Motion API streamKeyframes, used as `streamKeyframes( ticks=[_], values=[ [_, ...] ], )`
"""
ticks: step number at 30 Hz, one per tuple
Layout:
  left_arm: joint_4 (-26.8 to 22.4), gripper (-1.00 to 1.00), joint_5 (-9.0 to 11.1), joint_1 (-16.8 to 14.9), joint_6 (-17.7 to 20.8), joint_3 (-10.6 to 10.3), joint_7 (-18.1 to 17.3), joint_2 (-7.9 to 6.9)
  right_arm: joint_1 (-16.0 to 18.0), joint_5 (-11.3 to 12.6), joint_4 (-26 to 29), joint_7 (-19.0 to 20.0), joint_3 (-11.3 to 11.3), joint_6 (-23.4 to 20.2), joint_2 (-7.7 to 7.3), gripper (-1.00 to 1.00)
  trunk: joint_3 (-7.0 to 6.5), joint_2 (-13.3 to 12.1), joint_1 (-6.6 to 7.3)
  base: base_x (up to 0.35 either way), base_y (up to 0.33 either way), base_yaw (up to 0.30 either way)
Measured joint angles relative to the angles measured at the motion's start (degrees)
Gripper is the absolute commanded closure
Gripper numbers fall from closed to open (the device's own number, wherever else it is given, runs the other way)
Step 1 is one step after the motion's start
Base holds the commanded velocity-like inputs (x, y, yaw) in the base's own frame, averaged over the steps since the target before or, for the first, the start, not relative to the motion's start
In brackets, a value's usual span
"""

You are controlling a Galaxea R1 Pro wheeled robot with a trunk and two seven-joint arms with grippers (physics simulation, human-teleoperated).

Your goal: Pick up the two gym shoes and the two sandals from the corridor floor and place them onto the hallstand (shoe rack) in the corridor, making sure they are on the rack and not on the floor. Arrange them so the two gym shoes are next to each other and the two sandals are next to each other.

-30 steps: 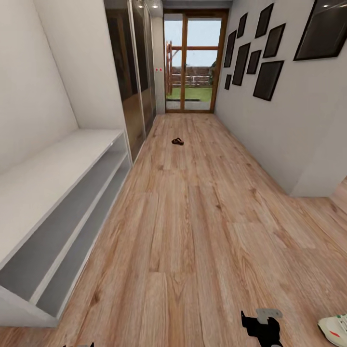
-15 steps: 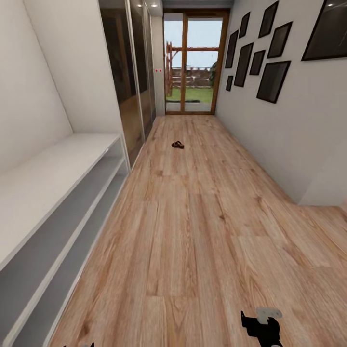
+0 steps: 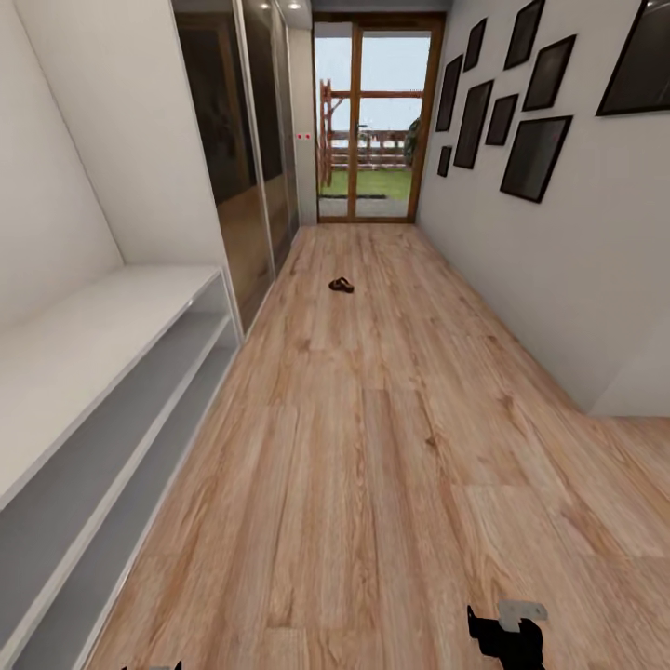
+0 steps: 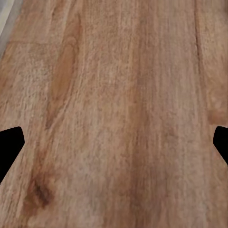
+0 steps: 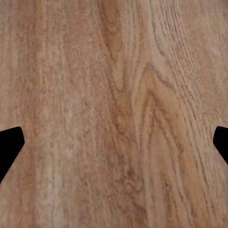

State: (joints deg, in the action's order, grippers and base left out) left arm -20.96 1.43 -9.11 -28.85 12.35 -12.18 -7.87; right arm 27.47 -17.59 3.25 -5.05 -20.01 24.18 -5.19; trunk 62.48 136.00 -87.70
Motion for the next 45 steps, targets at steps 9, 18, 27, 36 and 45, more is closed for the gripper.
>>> streamKeyframes(
  ticks=[9,18,27,36,45],
  values=[
    [0.0,-1.00,0.0,0.0,0.0,0.0,0.0,-0.01,0.0,0.0,0.0,-0.1,0.0,0.0,0.00,-1.00,0.00,0.0,0.00,0.339,-0.031,0.000],
    [0.0,-1.00,0.0,0.0,0.0,0.0,0.0,0.01,-0.1,-0.1,0.0,-0.1,0.0,0.0,0.08,-1.00,0.00,0.0,0.00,0.339,-0.002,0.000],
    [0.0,-1.00,0.0,0.0,0.0,0.0,0.0,-0.04,-0.1,-0.1,-0.1,-0.1,0.0,0.0,0.08,-1.00,0.00,0.0,0.00,0.339,0.000,0.000],
    [0.0,-1.00,0.0,0.0,0.0,0.0,0.0,0.00,-0.1,-0.1,-0.1,-0.1,0.0,0.0,0.09,-1.00,0.00,0.0,0.00,0.339,0.000,0.000],
    [0.0,-1.00,0.0,0.0,0.0,0.0,0.0,0.01,-0.1,-0.1,0.0,-0.1,0.0,0.0,0.09,-1.00,0.00,0.0,0.00,0.339,0.000,0.000]
  ],
)
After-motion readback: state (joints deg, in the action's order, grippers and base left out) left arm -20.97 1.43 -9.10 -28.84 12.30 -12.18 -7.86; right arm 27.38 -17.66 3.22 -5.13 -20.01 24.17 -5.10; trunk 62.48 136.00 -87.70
